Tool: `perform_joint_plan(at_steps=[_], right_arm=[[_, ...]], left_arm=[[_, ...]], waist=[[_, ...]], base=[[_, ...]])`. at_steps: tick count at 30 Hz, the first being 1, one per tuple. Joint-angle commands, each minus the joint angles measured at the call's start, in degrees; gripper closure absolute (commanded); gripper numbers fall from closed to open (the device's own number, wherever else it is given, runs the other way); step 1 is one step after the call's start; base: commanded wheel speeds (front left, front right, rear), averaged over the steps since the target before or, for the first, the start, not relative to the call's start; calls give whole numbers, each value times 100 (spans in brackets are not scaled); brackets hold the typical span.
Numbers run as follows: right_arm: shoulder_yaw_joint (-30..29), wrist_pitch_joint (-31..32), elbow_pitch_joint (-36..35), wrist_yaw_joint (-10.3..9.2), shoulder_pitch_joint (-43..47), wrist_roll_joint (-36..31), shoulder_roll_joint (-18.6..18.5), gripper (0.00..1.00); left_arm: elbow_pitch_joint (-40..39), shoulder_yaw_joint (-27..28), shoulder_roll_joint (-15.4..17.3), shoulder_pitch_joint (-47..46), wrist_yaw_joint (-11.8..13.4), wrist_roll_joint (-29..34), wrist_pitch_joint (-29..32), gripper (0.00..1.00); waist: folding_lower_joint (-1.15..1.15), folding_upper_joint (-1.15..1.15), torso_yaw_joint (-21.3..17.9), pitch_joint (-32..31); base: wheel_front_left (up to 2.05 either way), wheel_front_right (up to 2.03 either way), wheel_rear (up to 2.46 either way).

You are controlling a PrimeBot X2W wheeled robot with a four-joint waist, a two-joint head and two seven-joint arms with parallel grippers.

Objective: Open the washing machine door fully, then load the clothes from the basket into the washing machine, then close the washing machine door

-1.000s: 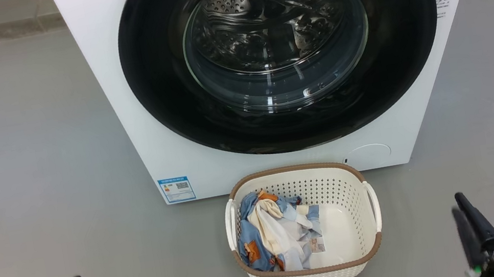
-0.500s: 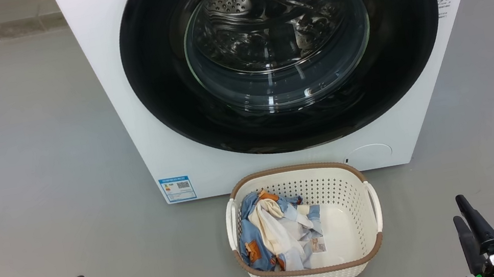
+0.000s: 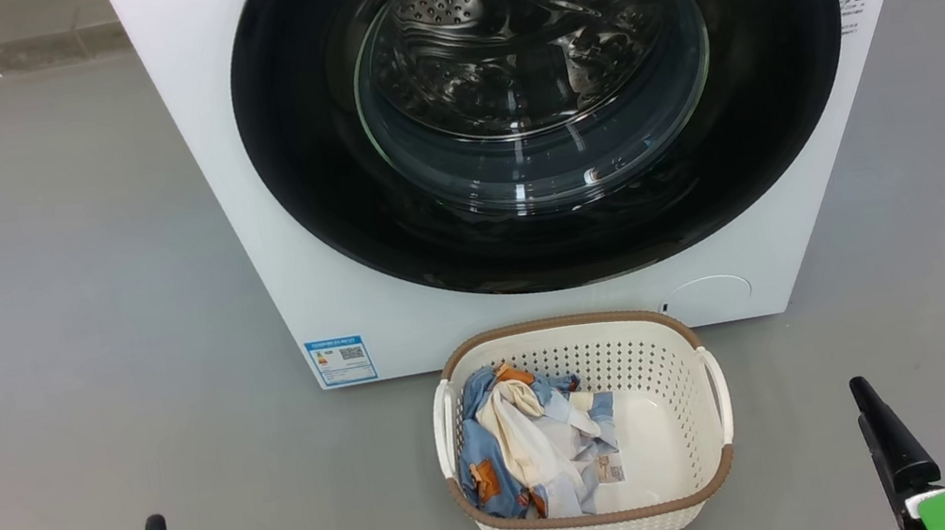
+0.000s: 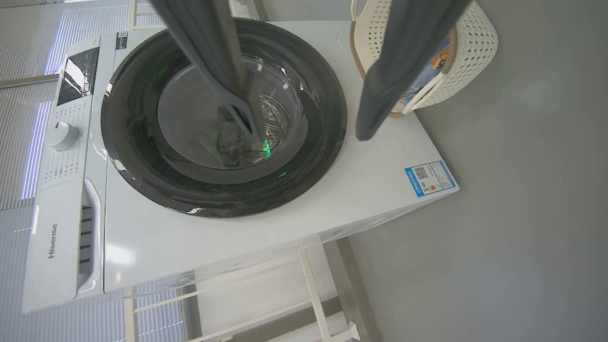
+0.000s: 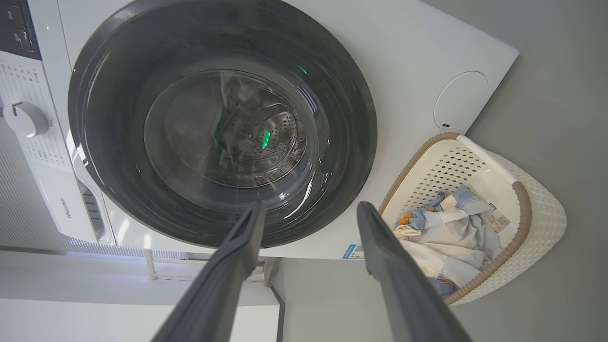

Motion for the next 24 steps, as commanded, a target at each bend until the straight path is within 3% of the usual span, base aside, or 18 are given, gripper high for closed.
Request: perform_joint_plan(at_steps=[1, 24], right_arm=[[80, -46, -158, -1, -112, -152, -55, 0], [230, -438, -148, -2, -70, -2343, -105, 0]], left_arm=[[-185, 43, 125, -117, -7, 131, -72, 0], [-302, -177, 219, -35, -11, 2075, -464, 0]], waist=[[-1, 0, 1, 0], [-1, 0, 26, -9]], base=[[0, 0, 0], [0, 0, 0]])
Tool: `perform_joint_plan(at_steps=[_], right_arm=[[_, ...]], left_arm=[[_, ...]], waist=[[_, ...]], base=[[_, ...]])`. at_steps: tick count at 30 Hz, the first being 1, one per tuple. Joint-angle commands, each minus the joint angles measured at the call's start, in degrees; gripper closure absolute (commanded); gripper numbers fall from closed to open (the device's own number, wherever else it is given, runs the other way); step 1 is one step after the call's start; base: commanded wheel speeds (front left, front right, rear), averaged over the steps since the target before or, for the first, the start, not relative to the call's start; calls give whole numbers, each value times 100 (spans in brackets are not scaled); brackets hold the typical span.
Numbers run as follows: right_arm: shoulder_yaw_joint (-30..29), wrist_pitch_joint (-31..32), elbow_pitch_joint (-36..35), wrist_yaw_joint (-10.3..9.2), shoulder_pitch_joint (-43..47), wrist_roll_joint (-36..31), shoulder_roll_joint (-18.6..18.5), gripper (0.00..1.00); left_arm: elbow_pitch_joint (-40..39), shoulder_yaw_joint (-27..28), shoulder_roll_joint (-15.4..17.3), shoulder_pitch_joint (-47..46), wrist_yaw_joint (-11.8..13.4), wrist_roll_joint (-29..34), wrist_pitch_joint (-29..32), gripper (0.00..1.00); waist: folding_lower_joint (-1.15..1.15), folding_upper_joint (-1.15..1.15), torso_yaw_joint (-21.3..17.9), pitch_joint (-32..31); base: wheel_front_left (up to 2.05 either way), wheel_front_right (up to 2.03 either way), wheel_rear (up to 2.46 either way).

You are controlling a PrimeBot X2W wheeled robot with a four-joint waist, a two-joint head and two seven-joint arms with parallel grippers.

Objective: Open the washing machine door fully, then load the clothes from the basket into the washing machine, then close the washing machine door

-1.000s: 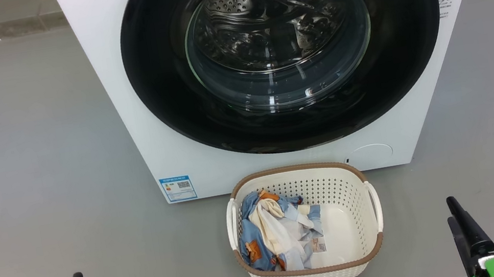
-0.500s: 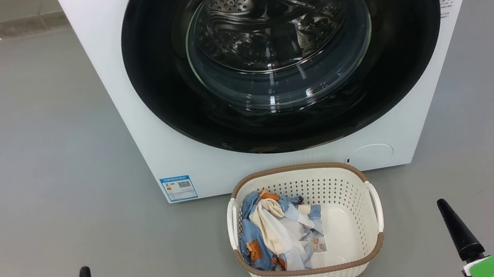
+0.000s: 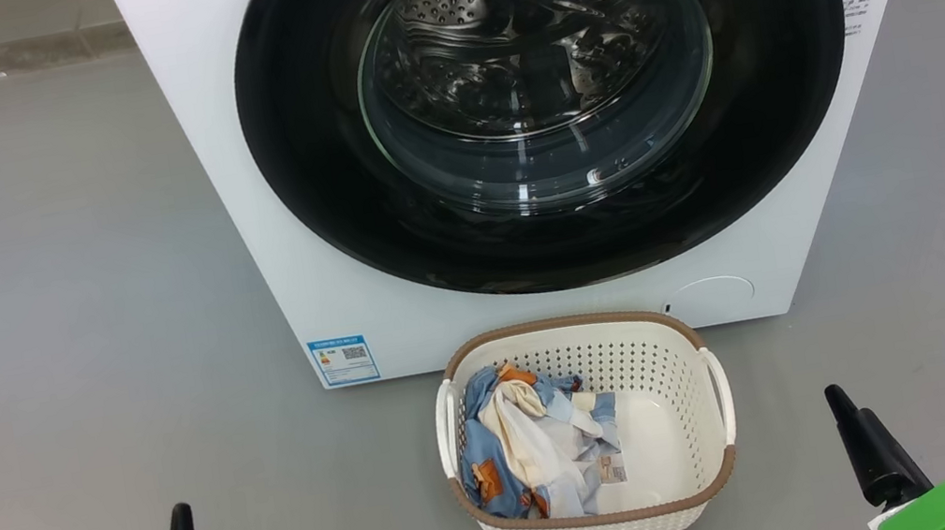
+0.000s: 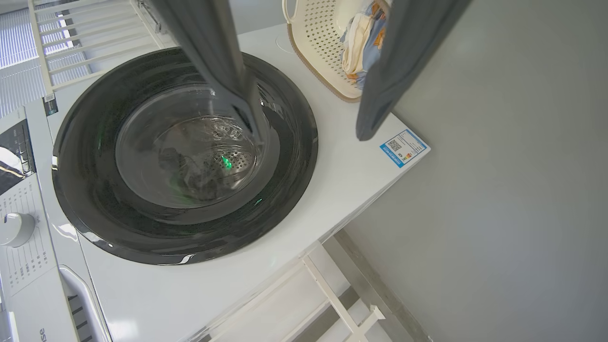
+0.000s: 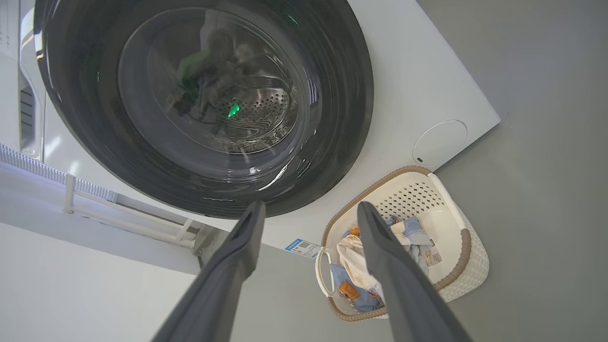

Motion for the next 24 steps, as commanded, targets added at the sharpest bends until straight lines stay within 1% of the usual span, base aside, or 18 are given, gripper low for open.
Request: perform_joint_plan(at_steps=[1, 24], right_arm=[[78, -80, -148, -2, -70, -257, -41, 0], [120, -440, -231, -3, -49, -1708, -3, 0]], left_arm=[[-196, 57, 168, -58, -11, 229, -78, 0], [-340, -89, 301, -19, -15, 1607, -438, 0]], waist=[[0, 0, 4, 1], [-1, 0, 29, 14]], base=[[0, 0, 0], [0, 0, 0]])
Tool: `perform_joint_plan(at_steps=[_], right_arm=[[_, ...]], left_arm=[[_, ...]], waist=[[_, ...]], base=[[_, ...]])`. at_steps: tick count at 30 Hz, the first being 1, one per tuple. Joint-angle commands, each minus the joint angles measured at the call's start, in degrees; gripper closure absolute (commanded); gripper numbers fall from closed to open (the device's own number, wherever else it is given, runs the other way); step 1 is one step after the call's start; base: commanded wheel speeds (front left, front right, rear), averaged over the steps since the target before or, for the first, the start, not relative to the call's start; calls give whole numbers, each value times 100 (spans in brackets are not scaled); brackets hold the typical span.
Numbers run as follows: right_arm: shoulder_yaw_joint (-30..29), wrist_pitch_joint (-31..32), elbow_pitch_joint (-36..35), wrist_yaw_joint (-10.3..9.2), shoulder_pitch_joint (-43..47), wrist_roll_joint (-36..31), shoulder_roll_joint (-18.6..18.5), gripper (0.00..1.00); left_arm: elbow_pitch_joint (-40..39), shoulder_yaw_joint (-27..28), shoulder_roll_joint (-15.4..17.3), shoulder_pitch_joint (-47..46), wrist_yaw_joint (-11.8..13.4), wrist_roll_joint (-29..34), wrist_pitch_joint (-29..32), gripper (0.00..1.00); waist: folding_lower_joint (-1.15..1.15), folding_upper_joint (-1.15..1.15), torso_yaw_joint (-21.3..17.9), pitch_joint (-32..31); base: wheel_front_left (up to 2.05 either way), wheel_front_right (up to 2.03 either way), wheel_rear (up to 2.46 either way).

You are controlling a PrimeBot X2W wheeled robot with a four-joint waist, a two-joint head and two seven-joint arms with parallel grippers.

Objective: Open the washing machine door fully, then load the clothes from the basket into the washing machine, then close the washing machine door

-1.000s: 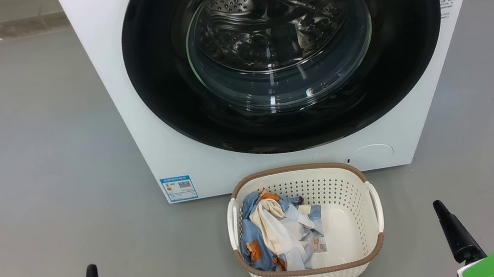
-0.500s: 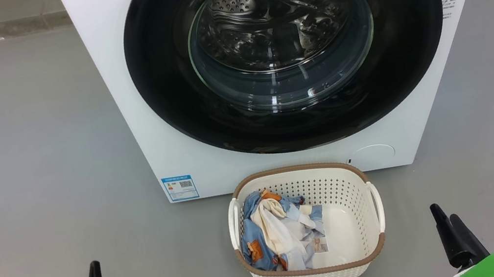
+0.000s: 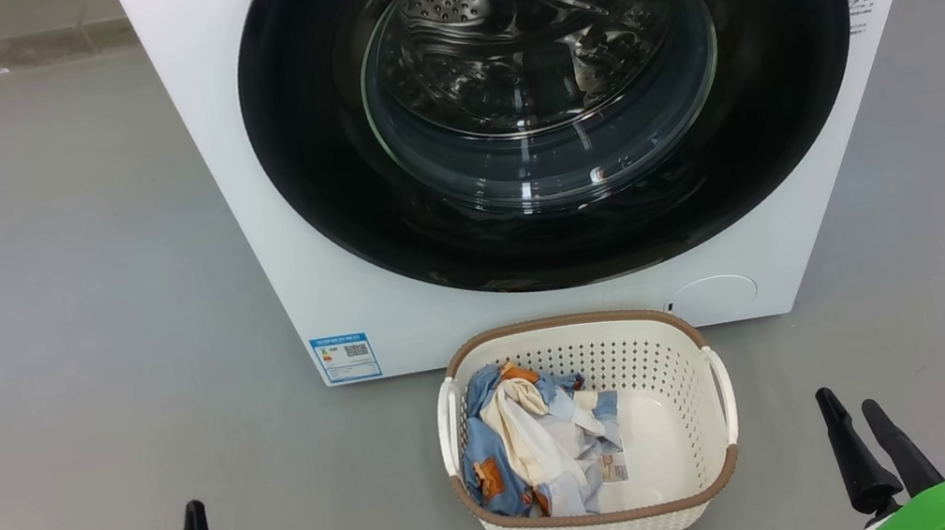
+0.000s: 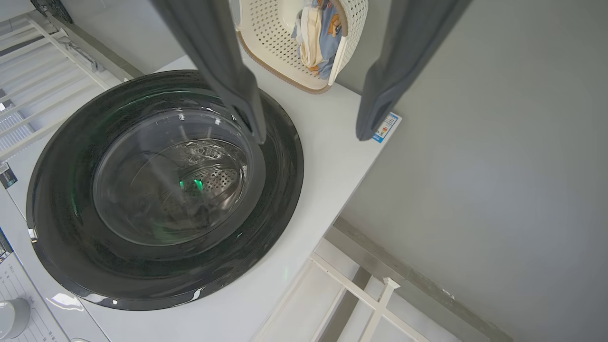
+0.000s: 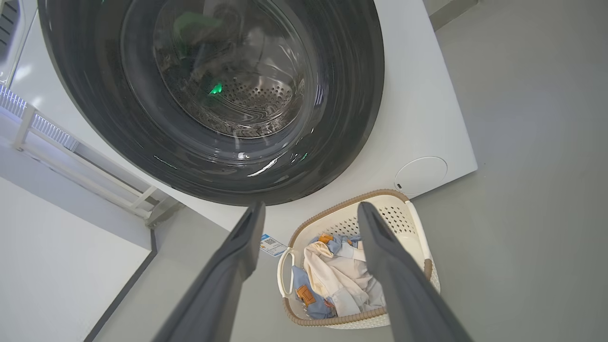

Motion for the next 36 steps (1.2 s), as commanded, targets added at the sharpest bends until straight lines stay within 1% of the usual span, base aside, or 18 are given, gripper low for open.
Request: perform_joint_plan(at_steps=[1, 36], right_arm=[[112, -84, -165, -3, -89, -182, -14, 0], [-16, -657, -363, -5, 127, -2449, -1, 0]], left_arm=[[-180, 95, 153, -112, -16, 174, -71, 0], [-438, -209, 404, -4, -22, 2312, -643, 0]], waist=[[0, 0, 1, -3], [0, 0, 22, -12]], base=[[0, 0, 0], [0, 0, 0]])
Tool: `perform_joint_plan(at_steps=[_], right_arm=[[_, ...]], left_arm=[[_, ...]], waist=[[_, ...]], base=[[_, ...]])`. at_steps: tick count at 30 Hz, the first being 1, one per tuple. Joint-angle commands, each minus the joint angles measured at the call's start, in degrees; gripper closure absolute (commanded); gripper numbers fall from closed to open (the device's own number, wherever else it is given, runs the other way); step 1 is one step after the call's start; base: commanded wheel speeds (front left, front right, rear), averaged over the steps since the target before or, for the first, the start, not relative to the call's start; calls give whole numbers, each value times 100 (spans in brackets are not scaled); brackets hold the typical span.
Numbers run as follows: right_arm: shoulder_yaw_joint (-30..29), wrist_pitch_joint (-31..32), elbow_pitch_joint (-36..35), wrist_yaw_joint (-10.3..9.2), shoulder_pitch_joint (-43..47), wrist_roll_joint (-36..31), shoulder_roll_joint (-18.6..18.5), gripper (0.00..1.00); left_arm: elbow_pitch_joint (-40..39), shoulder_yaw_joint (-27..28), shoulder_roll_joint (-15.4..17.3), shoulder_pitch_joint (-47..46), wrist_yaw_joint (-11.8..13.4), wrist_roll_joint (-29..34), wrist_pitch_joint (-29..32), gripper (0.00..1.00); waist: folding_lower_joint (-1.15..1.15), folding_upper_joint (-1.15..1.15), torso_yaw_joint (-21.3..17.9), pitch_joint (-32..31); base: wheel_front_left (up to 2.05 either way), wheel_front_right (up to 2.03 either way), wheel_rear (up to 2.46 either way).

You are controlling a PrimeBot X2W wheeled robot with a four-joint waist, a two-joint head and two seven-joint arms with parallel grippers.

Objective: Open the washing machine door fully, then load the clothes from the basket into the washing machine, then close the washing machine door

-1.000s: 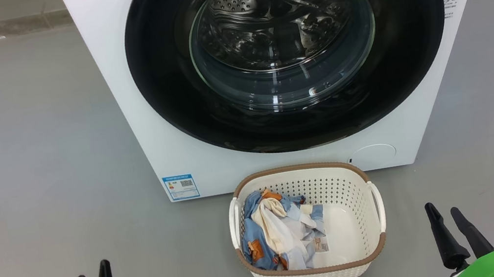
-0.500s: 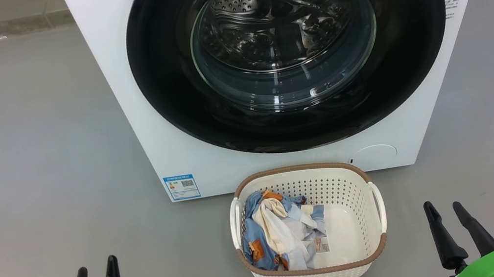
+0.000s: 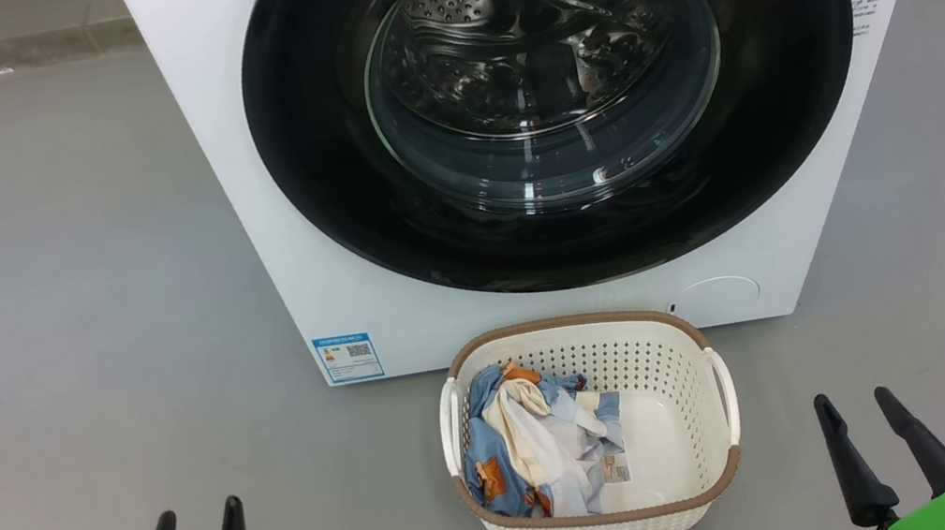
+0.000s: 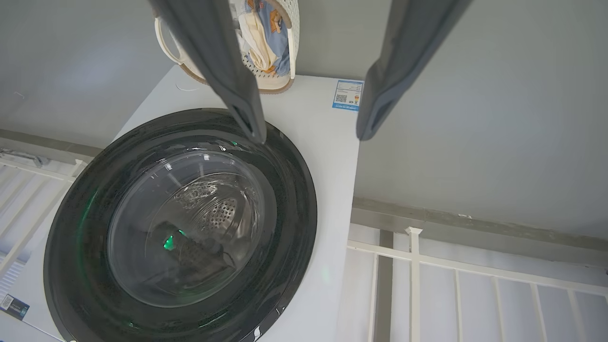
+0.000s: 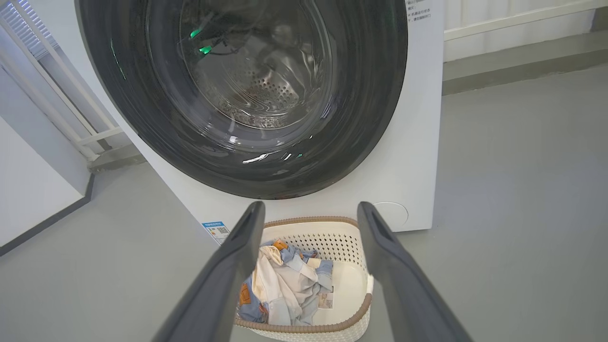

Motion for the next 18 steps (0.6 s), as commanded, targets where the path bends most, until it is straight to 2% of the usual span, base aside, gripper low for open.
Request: perform_joint_plan(at_steps=[1, 13, 18], right_arm=[[114, -99, -171, -5, -3, -207, -21, 0], [9, -280, -263, -5, 125, -914, -10, 0], [2, -284, -279, -5, 132, -936, -3, 0]], left_arm=[[-167, 150, 137, -119, -16, 208, -88, 0], [-218, 94, 195, -89, -18, 851, -269, 0], [-212, 106, 191, -92, -18, 827, -273, 0]], waist=[[0, 0, 0, -2], [0, 0, -3, 3], [0, 0, -11, 13]], base=[[0, 0, 0], [0, 0, 0], [0, 0, 0]])
